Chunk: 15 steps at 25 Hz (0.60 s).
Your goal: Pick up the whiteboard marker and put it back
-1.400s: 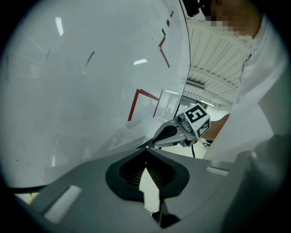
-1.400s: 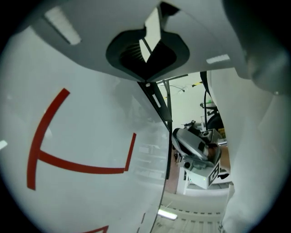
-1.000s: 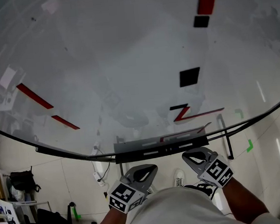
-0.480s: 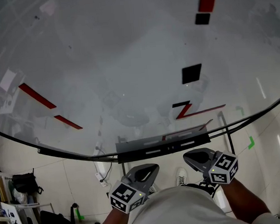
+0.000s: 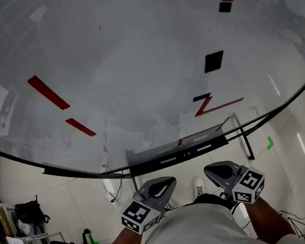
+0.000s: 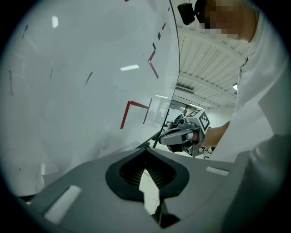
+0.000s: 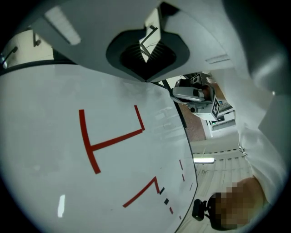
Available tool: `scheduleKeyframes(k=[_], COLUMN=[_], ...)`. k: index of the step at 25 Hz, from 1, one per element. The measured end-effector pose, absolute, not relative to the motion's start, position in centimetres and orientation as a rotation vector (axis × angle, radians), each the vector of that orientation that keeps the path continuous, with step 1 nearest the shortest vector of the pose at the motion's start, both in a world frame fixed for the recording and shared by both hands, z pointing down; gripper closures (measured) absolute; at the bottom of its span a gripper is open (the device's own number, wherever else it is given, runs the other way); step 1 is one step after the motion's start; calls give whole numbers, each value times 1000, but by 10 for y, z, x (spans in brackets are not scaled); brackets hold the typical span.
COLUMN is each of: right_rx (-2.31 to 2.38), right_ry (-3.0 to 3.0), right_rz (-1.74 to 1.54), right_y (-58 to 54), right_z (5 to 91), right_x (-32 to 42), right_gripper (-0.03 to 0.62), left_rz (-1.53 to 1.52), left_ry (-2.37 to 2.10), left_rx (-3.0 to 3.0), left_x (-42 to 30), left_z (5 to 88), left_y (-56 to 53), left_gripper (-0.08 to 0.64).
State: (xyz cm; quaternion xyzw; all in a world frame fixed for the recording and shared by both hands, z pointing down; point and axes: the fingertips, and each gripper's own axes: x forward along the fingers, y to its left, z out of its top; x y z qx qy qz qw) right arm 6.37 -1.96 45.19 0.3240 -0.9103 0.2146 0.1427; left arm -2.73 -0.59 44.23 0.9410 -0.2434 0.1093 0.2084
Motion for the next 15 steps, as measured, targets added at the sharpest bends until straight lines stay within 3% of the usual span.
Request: scheduleKeyframes(k=[15], right_rx=[981], right_ry=[-2651], right_rz=[559], right_y=[28], right_z=[438], right_x=[71], right_gripper=[591], left_rz=[285], left_ry=[-754], left_rx=[2625], left_x=[-35], left_z=[432], left_y=[36], left_gripper=[543])
